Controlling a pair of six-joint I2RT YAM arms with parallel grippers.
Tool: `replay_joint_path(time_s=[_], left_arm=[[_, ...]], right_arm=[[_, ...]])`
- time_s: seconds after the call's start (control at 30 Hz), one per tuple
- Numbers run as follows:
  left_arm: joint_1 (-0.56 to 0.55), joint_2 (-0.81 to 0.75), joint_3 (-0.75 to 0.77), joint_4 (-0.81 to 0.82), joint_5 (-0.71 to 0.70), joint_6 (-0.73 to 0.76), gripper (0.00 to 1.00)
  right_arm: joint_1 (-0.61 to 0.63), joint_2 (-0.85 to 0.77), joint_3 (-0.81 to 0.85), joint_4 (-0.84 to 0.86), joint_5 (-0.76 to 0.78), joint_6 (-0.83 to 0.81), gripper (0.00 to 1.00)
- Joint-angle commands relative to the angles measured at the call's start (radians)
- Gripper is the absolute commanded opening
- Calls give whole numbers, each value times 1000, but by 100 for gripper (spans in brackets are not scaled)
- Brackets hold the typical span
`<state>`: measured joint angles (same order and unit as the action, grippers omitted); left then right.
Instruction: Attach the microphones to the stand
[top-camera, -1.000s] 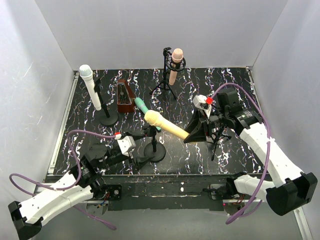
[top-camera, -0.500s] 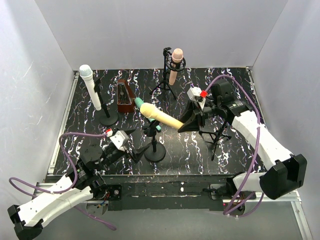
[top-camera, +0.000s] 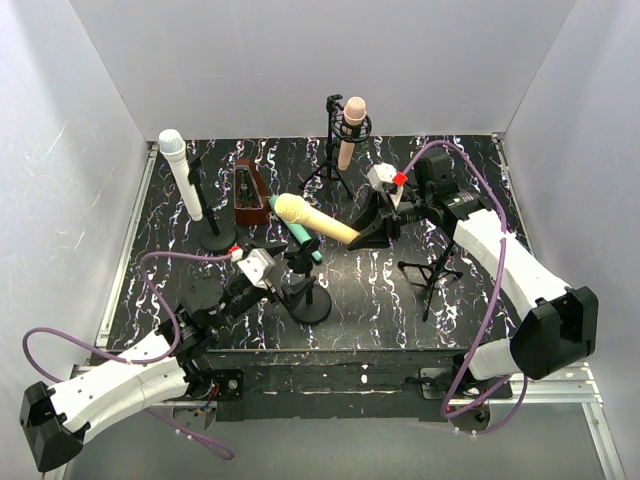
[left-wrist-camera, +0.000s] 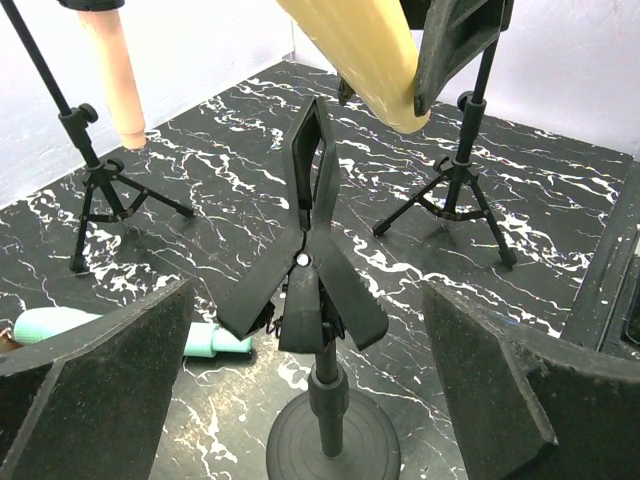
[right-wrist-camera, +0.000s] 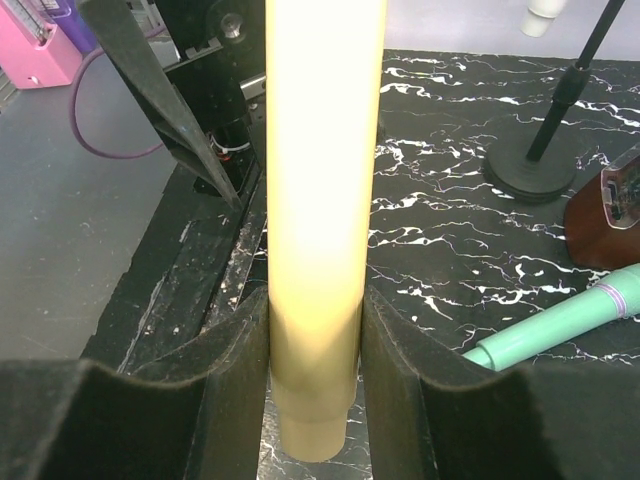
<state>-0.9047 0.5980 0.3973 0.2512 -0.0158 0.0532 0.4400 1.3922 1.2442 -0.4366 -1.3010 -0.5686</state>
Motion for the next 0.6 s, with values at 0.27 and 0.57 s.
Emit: replay_joint_path(time_s=[0.27, 0.57], left_arm=[[15, 42, 6, 103, 16, 25, 85], [16, 63, 8, 95, 11, -7, 23]], right_arm=[[16, 28, 34, 134, -72, 46, 1], [34, 76, 24, 134, -96, -37, 1]])
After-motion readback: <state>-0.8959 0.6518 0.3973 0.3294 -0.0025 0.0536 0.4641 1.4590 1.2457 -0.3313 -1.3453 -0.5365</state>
